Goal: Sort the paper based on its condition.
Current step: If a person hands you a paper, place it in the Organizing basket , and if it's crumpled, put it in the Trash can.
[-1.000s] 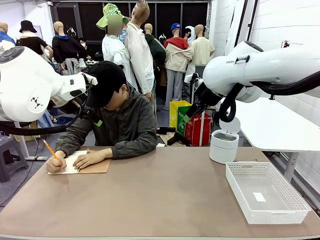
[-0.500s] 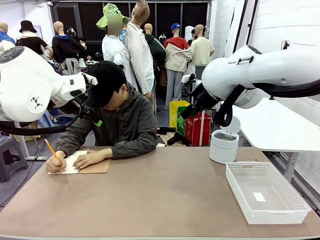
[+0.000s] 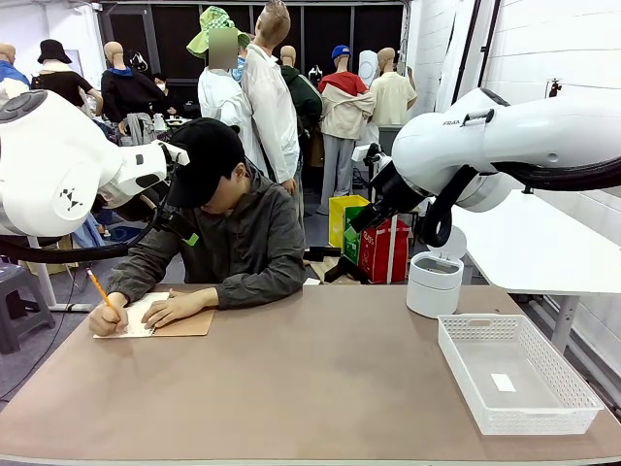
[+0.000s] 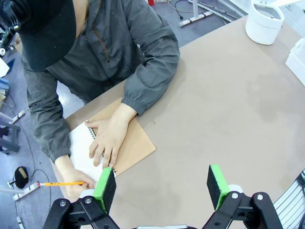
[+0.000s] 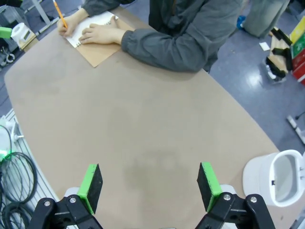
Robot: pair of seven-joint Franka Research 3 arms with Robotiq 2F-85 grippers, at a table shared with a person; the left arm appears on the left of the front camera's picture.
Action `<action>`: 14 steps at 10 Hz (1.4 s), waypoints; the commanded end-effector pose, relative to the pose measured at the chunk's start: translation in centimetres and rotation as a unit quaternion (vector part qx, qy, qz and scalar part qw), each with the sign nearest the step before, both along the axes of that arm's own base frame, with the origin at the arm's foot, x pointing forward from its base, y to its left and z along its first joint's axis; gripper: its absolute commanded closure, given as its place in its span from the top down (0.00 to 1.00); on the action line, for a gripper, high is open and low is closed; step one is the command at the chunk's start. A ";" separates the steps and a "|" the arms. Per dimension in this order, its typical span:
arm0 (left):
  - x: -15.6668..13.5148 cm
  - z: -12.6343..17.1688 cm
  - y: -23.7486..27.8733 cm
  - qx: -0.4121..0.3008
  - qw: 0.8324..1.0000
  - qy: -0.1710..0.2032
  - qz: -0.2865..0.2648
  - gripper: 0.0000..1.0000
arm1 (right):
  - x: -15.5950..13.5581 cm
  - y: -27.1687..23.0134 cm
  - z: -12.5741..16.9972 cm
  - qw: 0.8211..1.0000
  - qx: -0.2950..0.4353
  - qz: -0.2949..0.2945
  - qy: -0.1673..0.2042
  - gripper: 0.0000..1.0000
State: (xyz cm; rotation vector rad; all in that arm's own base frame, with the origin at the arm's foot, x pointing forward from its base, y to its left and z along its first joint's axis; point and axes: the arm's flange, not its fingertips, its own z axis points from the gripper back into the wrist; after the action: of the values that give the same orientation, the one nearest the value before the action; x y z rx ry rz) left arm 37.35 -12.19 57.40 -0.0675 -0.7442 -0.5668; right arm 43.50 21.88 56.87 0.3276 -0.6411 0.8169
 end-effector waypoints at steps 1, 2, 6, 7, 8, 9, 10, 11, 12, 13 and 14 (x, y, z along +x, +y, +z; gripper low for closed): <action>0.0 0.1 0.1 -0.001 1.000 -0.001 -0.001 1.00 | 0.1 0.1 -0.1 1.000 0.000 0.000 0.001 1.00; 0.0 0.1 0.1 -0.001 1.000 -0.001 -0.001 1.00 | 0.1 0.1 -0.1 1.000 0.000 0.000 0.001 1.00; 0.0 0.1 0.1 -0.001 1.000 -0.001 -0.001 1.00 | 0.1 0.1 -0.1 1.000 0.000 0.000 0.001 1.00; 0.0 0.1 0.1 -0.001 1.000 -0.001 -0.001 1.00 | 0.1 0.1 -0.1 1.000 0.000 0.000 0.001 1.00; 0.0 0.1 0.1 -0.001 1.000 -0.001 -0.001 1.00 | 0.1 0.1 -0.1 1.000 0.000 0.000 0.001 1.00; 0.0 0.1 0.1 -0.001 1.000 -0.001 -0.001 1.00 | 0.1 0.1 -0.1 1.000 0.000 0.000 0.001 1.00; 0.0 0.1 0.1 -0.001 1.000 -0.001 -0.001 1.00 | 0.1 0.1 -0.1 1.000 0.000 0.000 0.001 1.00; 0.0 0.1 0.1 -0.001 1.000 -0.001 -0.001 1.00 | 0.1 0.1 -0.1 1.000 0.000 0.000 0.001 1.00; 0.0 0.1 0.1 -0.001 1.000 -0.001 -0.001 1.00 | 0.1 0.1 -0.1 1.000 0.000 0.000 0.001 1.00; 0.0 0.1 0.1 -0.001 1.000 -0.001 -0.001 1.00 | 0.1 0.1 -0.1 1.000 0.000 0.000 0.001 1.00; 0.0 0.1 0.1 -0.001 1.000 -0.001 -0.001 1.00 | 0.1 0.1 -0.1 1.000 0.000 0.000 0.001 1.00</action>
State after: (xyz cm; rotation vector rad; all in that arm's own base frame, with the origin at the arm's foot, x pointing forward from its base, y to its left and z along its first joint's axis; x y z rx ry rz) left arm 37.35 -12.19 57.40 -0.0675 -0.7442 -0.5668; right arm 43.49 21.89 56.87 0.3276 -0.6410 0.8171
